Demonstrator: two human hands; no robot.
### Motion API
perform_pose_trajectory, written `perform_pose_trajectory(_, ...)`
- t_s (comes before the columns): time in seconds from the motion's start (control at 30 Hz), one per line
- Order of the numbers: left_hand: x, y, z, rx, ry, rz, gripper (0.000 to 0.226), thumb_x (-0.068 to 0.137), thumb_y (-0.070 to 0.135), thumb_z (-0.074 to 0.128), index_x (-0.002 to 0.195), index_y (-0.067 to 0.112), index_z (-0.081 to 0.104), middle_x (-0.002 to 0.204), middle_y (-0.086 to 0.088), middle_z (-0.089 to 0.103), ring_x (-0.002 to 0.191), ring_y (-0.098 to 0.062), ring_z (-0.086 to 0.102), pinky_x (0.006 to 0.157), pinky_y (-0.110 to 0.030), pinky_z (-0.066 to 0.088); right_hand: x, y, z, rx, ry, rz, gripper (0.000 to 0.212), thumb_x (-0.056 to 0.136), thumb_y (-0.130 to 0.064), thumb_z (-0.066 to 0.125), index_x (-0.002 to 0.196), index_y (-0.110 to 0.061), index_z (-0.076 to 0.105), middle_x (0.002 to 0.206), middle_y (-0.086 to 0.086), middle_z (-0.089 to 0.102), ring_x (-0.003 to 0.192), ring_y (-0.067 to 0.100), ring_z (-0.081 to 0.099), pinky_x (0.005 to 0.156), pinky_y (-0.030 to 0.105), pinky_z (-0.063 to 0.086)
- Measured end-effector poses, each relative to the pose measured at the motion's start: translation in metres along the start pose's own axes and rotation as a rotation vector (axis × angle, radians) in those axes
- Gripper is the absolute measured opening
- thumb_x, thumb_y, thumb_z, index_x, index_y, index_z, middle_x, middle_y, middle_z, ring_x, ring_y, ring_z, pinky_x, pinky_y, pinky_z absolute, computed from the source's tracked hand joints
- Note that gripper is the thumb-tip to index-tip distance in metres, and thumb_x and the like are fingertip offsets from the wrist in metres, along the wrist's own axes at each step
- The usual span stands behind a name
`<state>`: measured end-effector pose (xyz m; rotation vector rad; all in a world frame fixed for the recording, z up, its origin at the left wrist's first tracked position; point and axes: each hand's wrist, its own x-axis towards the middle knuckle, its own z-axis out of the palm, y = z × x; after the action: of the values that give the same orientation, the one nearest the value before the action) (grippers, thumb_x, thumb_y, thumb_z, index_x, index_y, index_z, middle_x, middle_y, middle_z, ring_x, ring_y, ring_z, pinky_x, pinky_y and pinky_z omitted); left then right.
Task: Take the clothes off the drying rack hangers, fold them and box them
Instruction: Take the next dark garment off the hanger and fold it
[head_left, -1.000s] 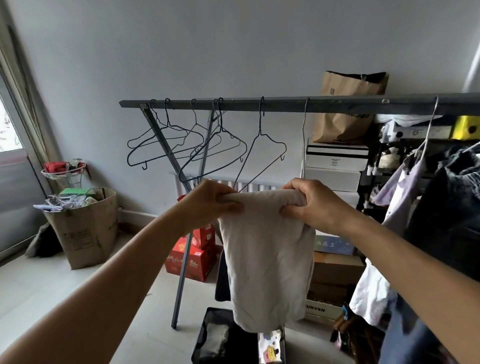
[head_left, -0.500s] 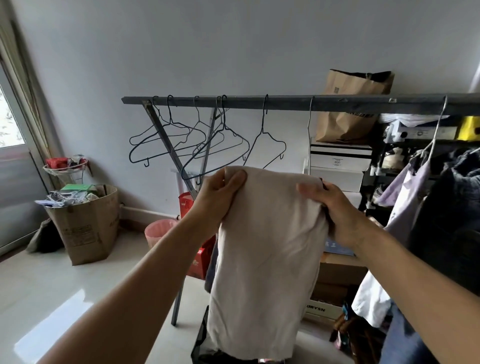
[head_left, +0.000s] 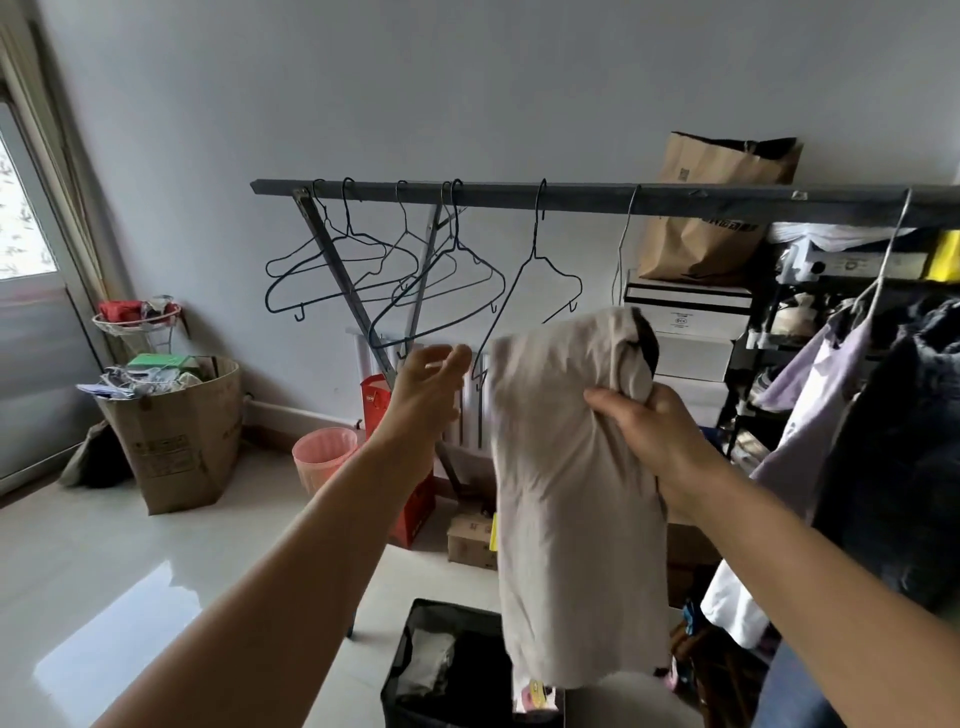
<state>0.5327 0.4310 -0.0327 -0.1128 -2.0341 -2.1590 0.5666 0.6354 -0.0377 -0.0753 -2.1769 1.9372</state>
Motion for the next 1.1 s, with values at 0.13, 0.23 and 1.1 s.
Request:
perform_pose_trajectory(0.13,-0.03,-0.019,0.009,-0.113,-0.062,-0.237,0.035,0.099,0.038,0.047,0.115,0.009,0.058,0.106,-0.007,0.066,0.094,-0.02,0.064,0.071,-0.033,0.053,0.002,0.003,0.006,-0.001,0.15,-0.08,0.023,0.091,-0.03,0.064,0.109,-0.016,0.069,0.1,-0.001,0.072,0.102,0.018,0.066,0.097,0.036,0.049)
perform_pose_trajectory(0.23,-0.048,-0.034,0.023,-0.294,-0.179,-0.524,0.05,0.098,0.05,0.042,0.113,0.005,0.057,0.115,-0.017,0.065,0.1,-0.032,0.067,0.072,-0.044,0.059,-0.005,0.008,0.017,0.076,0.125,-0.124,0.035,0.095,-0.03,0.059,0.128,-0.018,0.06,0.122,-0.004,0.066,0.117,0.011,0.058,0.108,0.032,0.04)
perform_pose_trajectory(1.1,-0.056,-0.068,0.046,-0.962,0.106,-0.462,0.059,0.084,0.048,0.065,0.125,0.006,0.061,0.116,-0.016,0.069,0.106,-0.034,0.066,0.081,-0.045,0.054,-0.05,0.051,0.022,0.157,-0.103,0.244,0.027,0.091,-0.034,0.062,0.102,-0.011,0.069,0.096,0.007,0.074,0.086,0.022,0.069,0.065,0.034,0.055)
